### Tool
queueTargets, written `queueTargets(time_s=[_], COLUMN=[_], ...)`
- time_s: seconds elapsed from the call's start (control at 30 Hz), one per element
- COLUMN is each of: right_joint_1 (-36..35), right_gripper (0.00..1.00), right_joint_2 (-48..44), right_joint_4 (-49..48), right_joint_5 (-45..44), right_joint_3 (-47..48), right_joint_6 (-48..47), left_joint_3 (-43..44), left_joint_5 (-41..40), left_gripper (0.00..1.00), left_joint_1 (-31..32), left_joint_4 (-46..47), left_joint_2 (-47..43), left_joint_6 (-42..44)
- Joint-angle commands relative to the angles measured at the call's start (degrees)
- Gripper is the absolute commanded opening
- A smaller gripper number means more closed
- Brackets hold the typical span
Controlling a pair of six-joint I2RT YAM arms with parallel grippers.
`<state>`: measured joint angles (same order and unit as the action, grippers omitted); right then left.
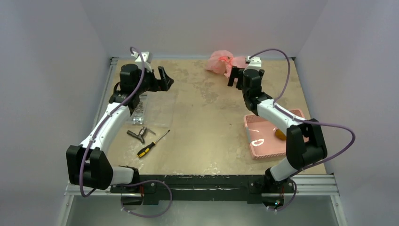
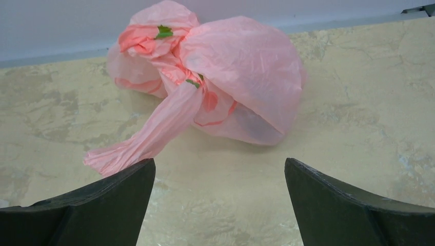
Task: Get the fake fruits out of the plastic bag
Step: Move the plastic bag to the center of the board.
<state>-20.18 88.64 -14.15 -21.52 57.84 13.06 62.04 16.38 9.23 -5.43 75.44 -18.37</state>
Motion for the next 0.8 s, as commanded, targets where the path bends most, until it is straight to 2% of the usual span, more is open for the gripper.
queueTargets(time_s=[0.0, 0.27, 0.6, 0.77], right_joint_1=[0.06, 0.13, 3.17, 3.64], right_gripper=[0.99, 0.99, 0.99, 0.99], right_joint_2=[2.27, 9.33, 14.12, 16.62], right_joint_4=[-0.88, 5.87, 2.68, 0.87], right_joint_5=[0.85, 2.92, 13.08, 12.53], right_joint_3=[6.34, 15.41, 19.28, 20.83], right_joint_6=[3.03, 12.04, 28.42, 32.96], left_joint_3=[2.50, 4.34, 8.33, 9.73], left_joint_5=[4.59, 10.50, 16.05, 18.02], left_gripper=[1.00, 0.99, 0.92, 0.92], left_joint_1=[1.37, 1.75, 1.75, 1.74], left_joint_4=[-0.94, -1.19, -4.84, -5.70], left_joint_2=[1.27, 3.53, 7.24, 8.40], left_joint_6=[0.92, -1.10, -1.49, -1.98])
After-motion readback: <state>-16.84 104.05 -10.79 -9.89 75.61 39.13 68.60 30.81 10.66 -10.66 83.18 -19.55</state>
